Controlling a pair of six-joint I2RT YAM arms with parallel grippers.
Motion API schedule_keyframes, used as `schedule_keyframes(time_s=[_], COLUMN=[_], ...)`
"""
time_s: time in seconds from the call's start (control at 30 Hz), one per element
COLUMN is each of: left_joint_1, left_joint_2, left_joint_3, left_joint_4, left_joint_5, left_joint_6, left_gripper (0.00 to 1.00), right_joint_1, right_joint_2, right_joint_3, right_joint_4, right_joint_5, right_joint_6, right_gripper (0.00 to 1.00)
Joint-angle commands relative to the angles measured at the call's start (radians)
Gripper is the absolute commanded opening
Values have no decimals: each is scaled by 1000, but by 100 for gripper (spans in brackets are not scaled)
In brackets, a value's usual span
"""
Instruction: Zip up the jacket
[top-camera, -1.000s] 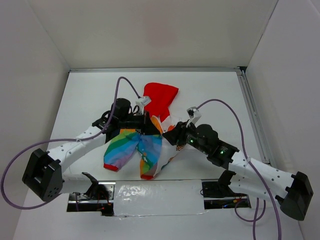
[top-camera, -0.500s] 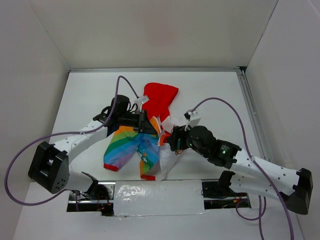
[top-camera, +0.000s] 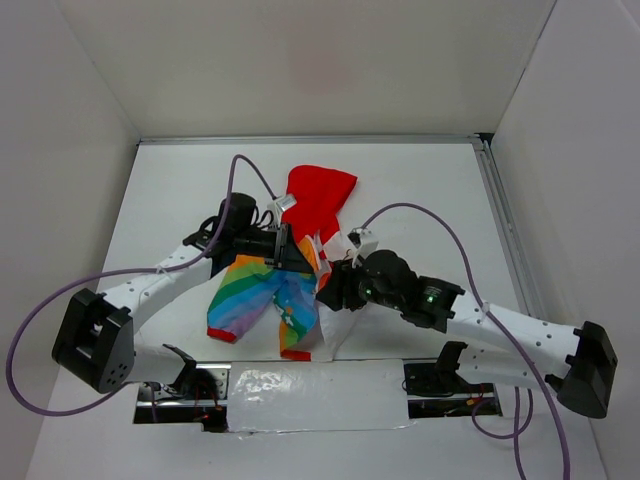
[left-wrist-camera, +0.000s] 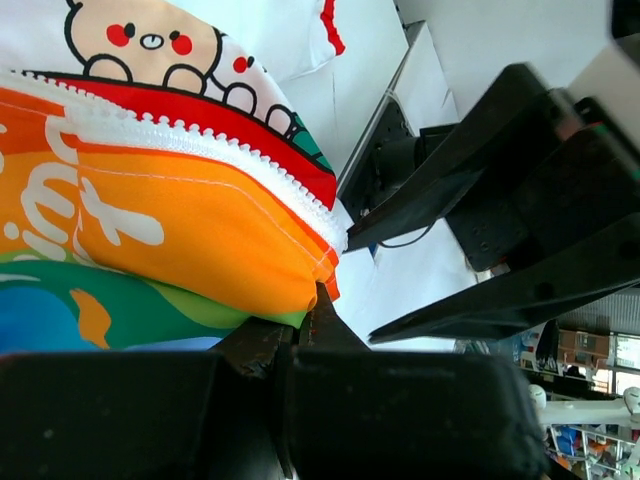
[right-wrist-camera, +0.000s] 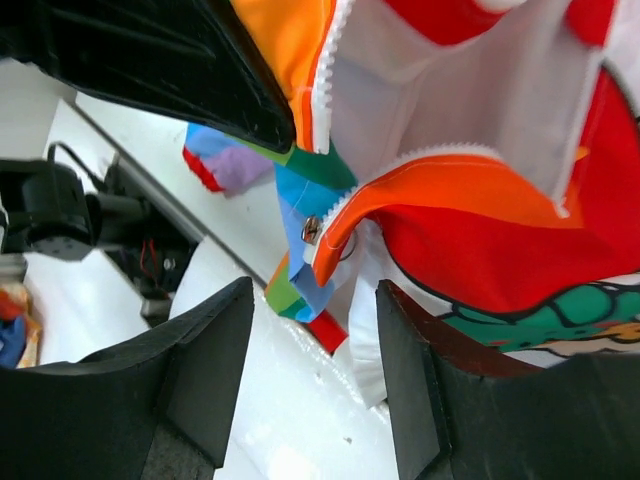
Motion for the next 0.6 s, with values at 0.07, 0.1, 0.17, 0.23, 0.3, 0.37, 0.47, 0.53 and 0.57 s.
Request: schedule_keyframes(time_s=[0.07, 0.1, 0.17, 0.23, 0.3, 0.37, 0.47, 0.53, 0.57], left_joint_1=[-4, -4, -5, -7, -8, -10, -10, -10, -10], left_joint_2=[-5, -7, -7, -8, -8, -10, -11, -8, -10], left_joint_3=[-4, -5, -5, -7, -10, -10, -14, -11, -11], left_joint_4=[50, 53, 54, 56, 59, 59, 59, 59, 59], left_joint_5=[40, 41, 40, 43, 46, 46, 43, 41, 43], left_joint_6=[-9, -7, -4, -6, -6, -6, -6, -7, -6], left_gripper=[0, 0, 0, 0, 0, 0, 0, 0, 0], right_joint_1=[6, 6, 2, 2, 2, -1, -26, -43, -47], right_joint_2=[74, 83, 93, 105, 116, 128, 128, 136, 140], right_joint_3=[42, 44, 42, 42, 45, 45, 24, 18, 16], right_joint_4=[43, 36, 54, 86, 95, 104, 164, 190, 195], right_joint_5=[-60, -12, 3, 13, 49, 64, 15, -25, -32], right_joint_6=[47, 53, 66, 84, 101, 124, 130, 136, 138], right_gripper=[59, 59, 59, 57, 55, 52, 50, 48, 46])
